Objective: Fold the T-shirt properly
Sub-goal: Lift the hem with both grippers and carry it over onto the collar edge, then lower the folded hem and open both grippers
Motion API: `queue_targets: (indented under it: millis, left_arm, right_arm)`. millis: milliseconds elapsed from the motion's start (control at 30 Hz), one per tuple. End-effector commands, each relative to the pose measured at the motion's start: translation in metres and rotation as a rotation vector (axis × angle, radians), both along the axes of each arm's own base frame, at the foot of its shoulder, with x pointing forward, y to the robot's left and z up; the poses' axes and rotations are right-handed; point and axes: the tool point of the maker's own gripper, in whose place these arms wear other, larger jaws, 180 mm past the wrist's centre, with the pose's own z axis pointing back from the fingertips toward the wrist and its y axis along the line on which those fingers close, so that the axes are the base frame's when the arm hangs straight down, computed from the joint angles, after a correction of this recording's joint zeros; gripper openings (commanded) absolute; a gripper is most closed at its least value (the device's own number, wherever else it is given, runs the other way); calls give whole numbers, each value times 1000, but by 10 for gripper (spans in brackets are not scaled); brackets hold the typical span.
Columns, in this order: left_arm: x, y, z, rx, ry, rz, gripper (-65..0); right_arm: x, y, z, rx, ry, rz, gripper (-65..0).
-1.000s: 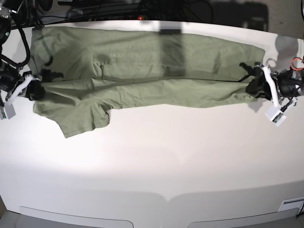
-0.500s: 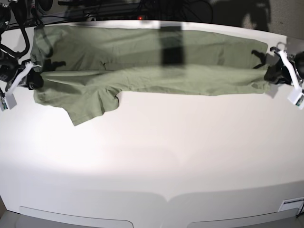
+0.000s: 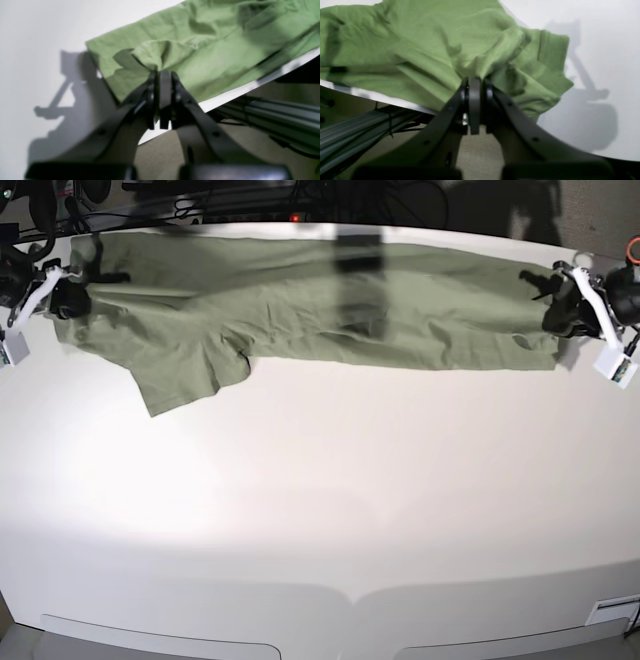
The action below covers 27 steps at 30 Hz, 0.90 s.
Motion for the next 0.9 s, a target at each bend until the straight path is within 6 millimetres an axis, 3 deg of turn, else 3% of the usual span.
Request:
queue_targets:
  millis: [0,200,300,400,700,867]
  left_arm:
    - [5,2,9,1,-30,-6,-650]
    - [1,7,4,41,-14,-5,-650]
    - [0,18,-2,112,-4,0,-650]
    - [0,24,-5,149,-1,3,-622]
    - [0,24,-5,148,-2,4,-487]
    - [6,21,0,128,-43,12,-428]
  right_arm:
    - [4,1,8,-2,-27,13,-650]
    - [-10,0,-1,-16,58,24,-650]
    - [-10,0,0,-16,58,24,-514]
    - [-10,0,-1,-16,58,24,-457]
    - [-10,0,0,-15,57,25,-452]
    - [15,5,15,27,-101,-1,-452]
